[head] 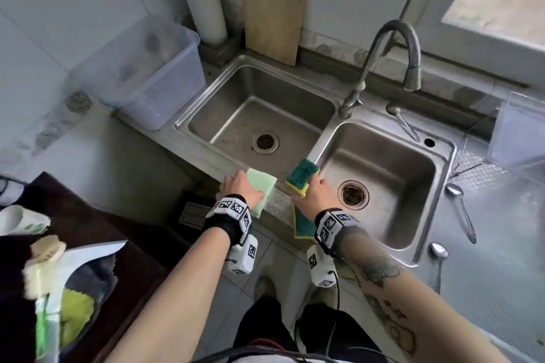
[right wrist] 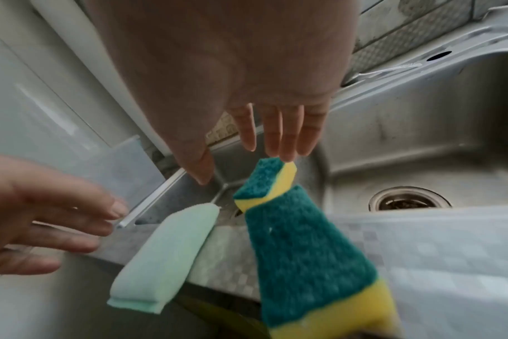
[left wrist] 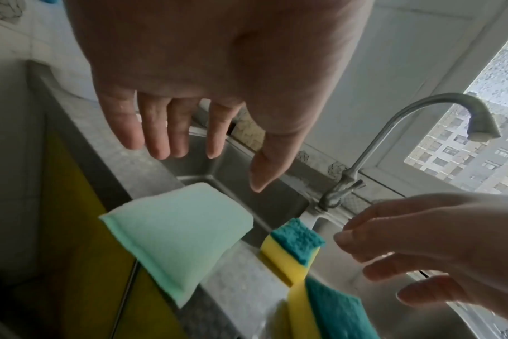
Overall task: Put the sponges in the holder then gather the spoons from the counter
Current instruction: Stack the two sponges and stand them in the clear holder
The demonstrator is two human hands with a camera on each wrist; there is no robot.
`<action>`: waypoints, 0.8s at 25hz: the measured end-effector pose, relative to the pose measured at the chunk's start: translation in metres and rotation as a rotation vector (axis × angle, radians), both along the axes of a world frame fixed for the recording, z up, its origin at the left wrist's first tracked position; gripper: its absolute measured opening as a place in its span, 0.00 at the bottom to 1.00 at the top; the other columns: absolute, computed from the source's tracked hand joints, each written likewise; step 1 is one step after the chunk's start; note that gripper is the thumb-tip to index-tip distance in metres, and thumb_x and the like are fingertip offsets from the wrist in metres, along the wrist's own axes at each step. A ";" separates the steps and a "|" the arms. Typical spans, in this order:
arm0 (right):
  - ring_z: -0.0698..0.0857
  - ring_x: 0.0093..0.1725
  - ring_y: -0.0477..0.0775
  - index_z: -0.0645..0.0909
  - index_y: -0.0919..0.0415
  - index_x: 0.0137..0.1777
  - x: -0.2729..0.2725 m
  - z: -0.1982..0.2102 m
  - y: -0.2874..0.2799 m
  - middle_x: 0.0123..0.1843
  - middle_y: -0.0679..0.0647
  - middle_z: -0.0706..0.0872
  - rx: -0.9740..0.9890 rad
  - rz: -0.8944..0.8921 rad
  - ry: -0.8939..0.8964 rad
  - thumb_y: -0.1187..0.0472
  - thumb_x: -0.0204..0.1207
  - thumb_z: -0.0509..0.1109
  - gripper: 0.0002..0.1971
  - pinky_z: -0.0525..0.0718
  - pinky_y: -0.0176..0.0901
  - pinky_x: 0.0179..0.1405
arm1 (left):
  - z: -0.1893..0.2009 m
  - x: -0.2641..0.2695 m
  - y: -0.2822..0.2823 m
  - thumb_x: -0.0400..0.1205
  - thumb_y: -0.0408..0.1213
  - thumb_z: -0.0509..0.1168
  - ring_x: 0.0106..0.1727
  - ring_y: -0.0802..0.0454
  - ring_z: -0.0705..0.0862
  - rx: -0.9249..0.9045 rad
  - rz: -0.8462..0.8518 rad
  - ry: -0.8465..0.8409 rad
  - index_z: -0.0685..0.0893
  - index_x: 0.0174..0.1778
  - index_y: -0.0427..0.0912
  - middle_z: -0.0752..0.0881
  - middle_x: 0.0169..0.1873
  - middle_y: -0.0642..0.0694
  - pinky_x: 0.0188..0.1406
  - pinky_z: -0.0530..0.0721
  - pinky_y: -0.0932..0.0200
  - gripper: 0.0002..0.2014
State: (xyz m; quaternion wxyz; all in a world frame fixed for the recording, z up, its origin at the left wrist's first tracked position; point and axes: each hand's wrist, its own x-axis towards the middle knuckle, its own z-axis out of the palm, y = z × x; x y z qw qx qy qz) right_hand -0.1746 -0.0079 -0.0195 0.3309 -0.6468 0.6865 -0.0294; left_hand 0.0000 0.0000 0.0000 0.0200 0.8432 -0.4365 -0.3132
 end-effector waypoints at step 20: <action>0.81 0.60 0.65 0.72 0.62 0.64 0.034 -0.021 0.009 0.62 0.62 0.74 0.057 -0.280 -0.012 0.51 0.70 0.71 0.25 0.77 0.46 0.62 | -0.055 0.029 -0.014 0.69 0.41 0.74 0.60 0.36 0.86 0.118 -0.019 0.259 0.84 0.56 0.32 0.88 0.58 0.35 0.51 0.82 0.52 0.23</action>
